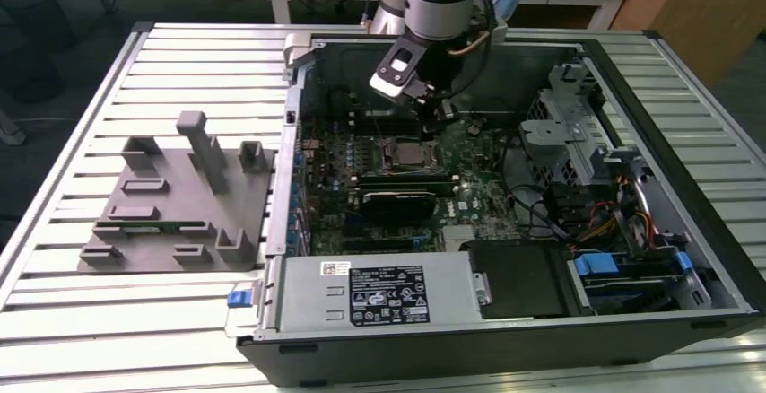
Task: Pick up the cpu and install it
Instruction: 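Close the cpu cover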
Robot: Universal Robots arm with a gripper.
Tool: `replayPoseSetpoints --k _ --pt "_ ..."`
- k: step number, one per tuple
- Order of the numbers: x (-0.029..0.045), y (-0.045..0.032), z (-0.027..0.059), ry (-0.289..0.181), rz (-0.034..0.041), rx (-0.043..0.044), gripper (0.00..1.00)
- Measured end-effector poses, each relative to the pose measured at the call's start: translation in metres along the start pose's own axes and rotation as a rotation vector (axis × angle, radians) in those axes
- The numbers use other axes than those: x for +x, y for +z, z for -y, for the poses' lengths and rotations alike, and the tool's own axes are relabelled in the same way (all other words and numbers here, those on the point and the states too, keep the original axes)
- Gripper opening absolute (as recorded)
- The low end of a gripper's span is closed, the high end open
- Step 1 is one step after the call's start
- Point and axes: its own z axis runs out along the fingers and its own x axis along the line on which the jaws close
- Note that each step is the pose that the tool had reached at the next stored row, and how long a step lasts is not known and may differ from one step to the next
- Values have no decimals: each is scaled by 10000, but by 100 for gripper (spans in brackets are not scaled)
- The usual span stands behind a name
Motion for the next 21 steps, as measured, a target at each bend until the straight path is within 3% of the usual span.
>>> replayPoseSetpoints --k 21 --pt "2 36 2 -3787 -30 -196 11"
